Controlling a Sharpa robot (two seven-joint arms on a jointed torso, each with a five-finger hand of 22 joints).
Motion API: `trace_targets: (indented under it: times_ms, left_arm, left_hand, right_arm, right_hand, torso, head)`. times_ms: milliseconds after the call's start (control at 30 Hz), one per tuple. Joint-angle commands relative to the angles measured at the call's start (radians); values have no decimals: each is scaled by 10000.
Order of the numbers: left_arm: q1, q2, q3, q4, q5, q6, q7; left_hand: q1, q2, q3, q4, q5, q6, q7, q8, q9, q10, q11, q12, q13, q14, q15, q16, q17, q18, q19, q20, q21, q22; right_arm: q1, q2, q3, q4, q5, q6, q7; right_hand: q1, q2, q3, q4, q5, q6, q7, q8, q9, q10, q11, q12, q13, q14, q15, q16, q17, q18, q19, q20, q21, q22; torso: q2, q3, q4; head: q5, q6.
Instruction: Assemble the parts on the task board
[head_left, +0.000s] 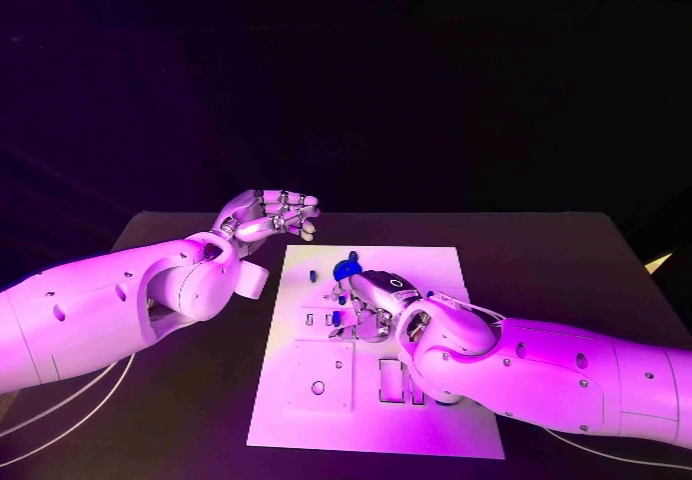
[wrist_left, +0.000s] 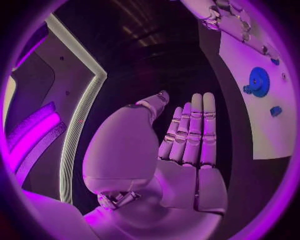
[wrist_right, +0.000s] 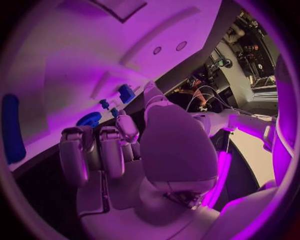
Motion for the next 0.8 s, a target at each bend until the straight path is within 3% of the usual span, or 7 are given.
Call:
trace_targets:
  times_ms: [33,133,200,300,500,600,800]
  left_arm:
    - [8,18,1,-34,-764,348,-765]
    - [8,20,-1,-72,-1199,452,-1363]
    - [8,20,-2,-140,-1831,679,-2146]
    - [10,6,0,-190,-2994,1206,-3277]
    - [35,65,5,-231,-4817,2479,-5622]
    - [130,165,6,-276,-5456,3213,-6711]
    - [302,497,0,-325,-6332,4262,-8148]
  left_hand:
    - [-352,-9,-266,369,11,-120,116,-65,15,293,-120,334,157,399,-99,541,315,68,203,-55,188,21]
    - [-604,7,-747,894,102,-108,-56,198,156,627,-285,1217,654,960,-318,2037,1235,60,788,-275,830,308]
    - [-1064,213,-1380,1628,-25,-202,-82,972,525,461,-418,3031,1850,1217,-452,3821,2357,43,1127,-423,1792,850]
    - [-2210,773,-2042,1662,-39,-334,-345,2506,1253,-170,-678,6126,3888,3270,-664,7107,5957,-404,2940,-570,4110,4107]
    - [-2470,1073,-2523,1668,9,-401,-900,4673,2578,315,-1176,9847,6811,4915,-1120,9106,8800,-815,4497,-1010,5580,6567]
    - [-2615,1143,-2773,1666,22,-407,-1026,5139,2951,951,-1301,10933,8165,5118,-1234,9341,9235,-893,4735,-1119,5781,6970]
    - [-2705,1187,-3114,1672,12,-429,-1101,5372,3171,1334,-1377,11504,8908,5380,-1303,9681,9858,-1030,5184,-1185,6104,7694]
  right_arm:
    - [150,-268,67,365,138,-633,890]
    - [339,-639,116,715,502,-556,1225]
    - [584,-1051,151,1010,1214,-371,1333]
    - [909,-1601,174,1298,2396,-42,1347]
    - [1376,-2629,197,1724,4103,467,1384]
    - [1538,-3016,209,1818,4632,565,1398]
    - [1753,-3449,246,1731,5229,571,1404]
  right_hand:
    - [201,69,23,-32,172,-22,0,-11,-32,-3,12,28,3,855,46,-67,1926,7,697,76,-60,2319]
    - [310,146,92,-41,323,53,-17,36,-48,41,-1,83,41,855,40,-66,1929,16,676,77,-98,2300]
    - [345,233,151,-44,386,150,-41,94,-50,30,-20,81,24,848,26,-79,1904,55,588,71,-249,2222]
    - [374,315,210,-55,455,234,-66,151,-53,42,-42,99,31,834,9,-106,1856,79,533,57,-345,2173]
    - [437,374,293,-78,853,292,-98,214,-82,13,-76,88,-5,827,-25,-120,1835,95,498,26,-414,2142]
    - [440,373,294,-79,856,294,-99,216,-82,15,-77,90,-3,827,-25,-122,1833,95,498,25,-414,2142]
    - [440,383,301,-76,867,310,-103,228,-82,23,-80,98,4,822,-27,-131,1815,95,498,23,-416,2142]
  torso:
    - [-27,-3,-18]
    - [-47,-16,-25]
    - [-104,-32,-53]
    - [-167,-47,-91]
    - [-280,-49,-108]
    - [-328,-47,-117]
    - [-388,-31,-108]
  head:
    - [-5,-9]
    - [6,13]
    - [53,-16]
    - [64,-46]
    - [150,-115]
    - [187,-132]
    - [239,-197]
